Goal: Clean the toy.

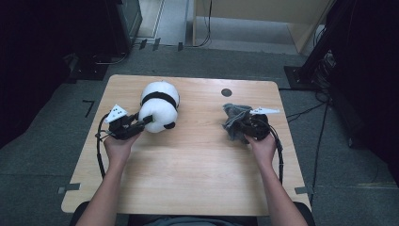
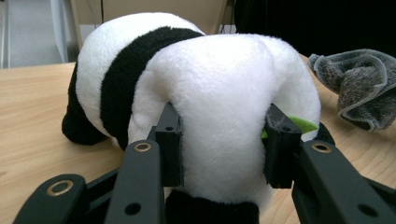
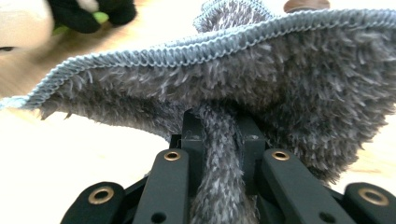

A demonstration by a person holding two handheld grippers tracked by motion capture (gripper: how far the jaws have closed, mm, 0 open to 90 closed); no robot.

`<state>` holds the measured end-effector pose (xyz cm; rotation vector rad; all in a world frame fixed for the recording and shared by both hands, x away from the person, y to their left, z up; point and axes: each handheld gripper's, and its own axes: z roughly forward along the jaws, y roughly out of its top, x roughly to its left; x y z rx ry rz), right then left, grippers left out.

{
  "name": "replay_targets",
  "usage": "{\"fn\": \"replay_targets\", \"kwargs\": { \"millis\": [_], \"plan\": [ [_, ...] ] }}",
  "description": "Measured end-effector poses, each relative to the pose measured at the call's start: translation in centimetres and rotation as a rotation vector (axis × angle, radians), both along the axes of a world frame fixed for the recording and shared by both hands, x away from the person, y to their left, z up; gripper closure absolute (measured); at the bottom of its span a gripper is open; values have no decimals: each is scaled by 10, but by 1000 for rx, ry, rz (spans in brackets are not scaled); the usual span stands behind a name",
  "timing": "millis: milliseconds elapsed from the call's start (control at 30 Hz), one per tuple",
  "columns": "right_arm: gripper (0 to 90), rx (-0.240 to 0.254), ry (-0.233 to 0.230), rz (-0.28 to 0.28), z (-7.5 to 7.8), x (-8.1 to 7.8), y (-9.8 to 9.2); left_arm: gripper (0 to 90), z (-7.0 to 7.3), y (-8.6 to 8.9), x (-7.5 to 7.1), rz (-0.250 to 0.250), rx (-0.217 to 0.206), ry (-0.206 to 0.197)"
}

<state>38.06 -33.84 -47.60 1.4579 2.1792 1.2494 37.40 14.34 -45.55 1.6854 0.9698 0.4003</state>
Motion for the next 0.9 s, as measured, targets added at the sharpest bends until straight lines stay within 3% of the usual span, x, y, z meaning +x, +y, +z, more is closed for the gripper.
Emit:
{"fn": "replay_targets", "kwargs": {
  "millis": [67, 167, 300, 433, 700, 900],
  "plan": [
    [786, -8, -4, -7, 0, 2, -4, 580, -3, 2, 1, -8, 7, 7],
    [781, -59, -13, -17, -1, 5, -11, 575, -6, 4, 3, -17, 19, 18],
    [773, -61, -11, -46, -7, 7, -24, 555, -11, 6, 4, -29, 49, 36],
    [764, -60, -8, -65, -14, 8, -30, 528, -13, 7, 5, -41, 35, 50],
    [704, -94, -14, -69, -22, 11, -29, 379, -17, 7, 7, -54, 47, 66],
    [591, -112, -9, -76, -24, 10, -29, 271, -17, 9, 7, -57, 40, 96]
  ]
}}
